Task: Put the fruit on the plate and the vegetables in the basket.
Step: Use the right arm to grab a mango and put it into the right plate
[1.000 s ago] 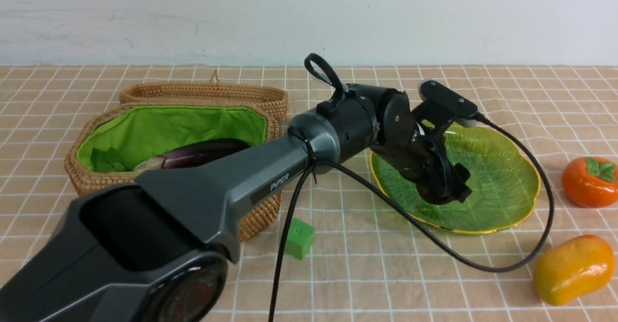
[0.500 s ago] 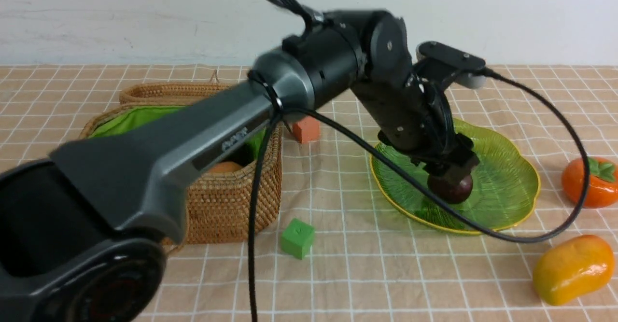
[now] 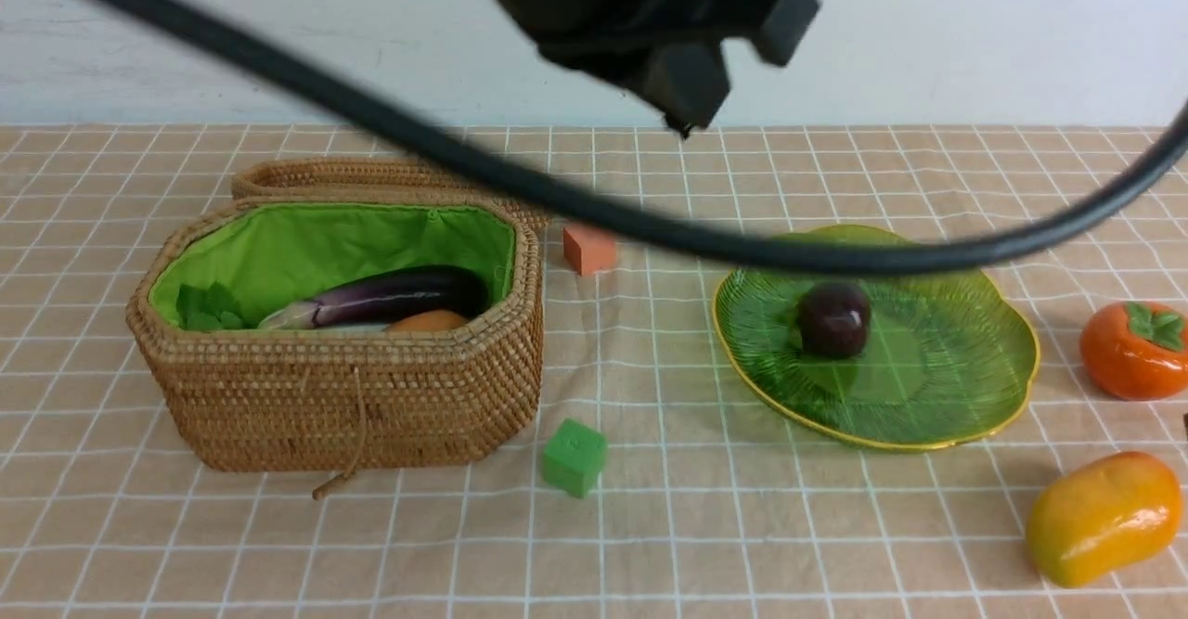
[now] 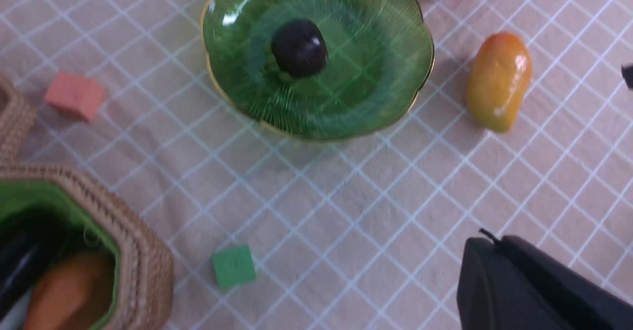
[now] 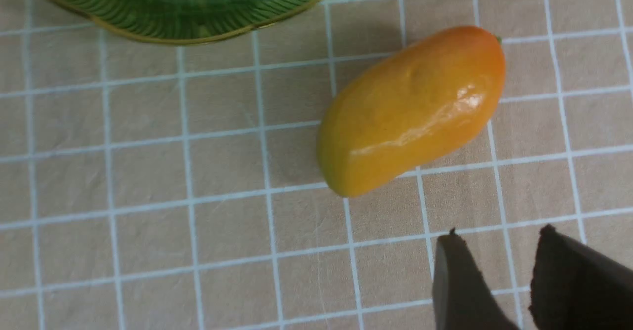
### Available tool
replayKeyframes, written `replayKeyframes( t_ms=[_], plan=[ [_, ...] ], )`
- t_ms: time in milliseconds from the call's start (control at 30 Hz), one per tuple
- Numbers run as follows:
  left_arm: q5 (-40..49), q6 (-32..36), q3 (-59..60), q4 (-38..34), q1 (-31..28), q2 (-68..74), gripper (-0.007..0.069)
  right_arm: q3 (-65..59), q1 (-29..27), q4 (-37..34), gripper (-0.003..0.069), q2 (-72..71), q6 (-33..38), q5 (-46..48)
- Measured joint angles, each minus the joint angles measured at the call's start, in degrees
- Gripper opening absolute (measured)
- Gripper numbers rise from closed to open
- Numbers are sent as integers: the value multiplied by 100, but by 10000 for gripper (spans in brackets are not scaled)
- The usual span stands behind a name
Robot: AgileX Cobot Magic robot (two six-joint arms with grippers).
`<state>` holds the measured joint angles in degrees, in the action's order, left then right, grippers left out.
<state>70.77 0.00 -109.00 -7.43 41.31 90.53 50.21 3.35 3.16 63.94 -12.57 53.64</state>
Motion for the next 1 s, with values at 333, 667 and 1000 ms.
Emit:
replayKeyframes(
  t_ms=[333, 667, 1000],
  plan=[
    [-1747, 0, 4593, 58, 0, -3098, -13, 16, -972, -1057, 398, 1646, -73, -1198],
    [-3094, 152, 6742, 0, 0, -5372, -13, 48, -1014, -1302, 668, 2750, -196, -2111],
    [-3080, 152, 6850, -58, 0, -5456, -13, 85, -1014, -1348, 527, 3378, 60, -2257]
  ],
)
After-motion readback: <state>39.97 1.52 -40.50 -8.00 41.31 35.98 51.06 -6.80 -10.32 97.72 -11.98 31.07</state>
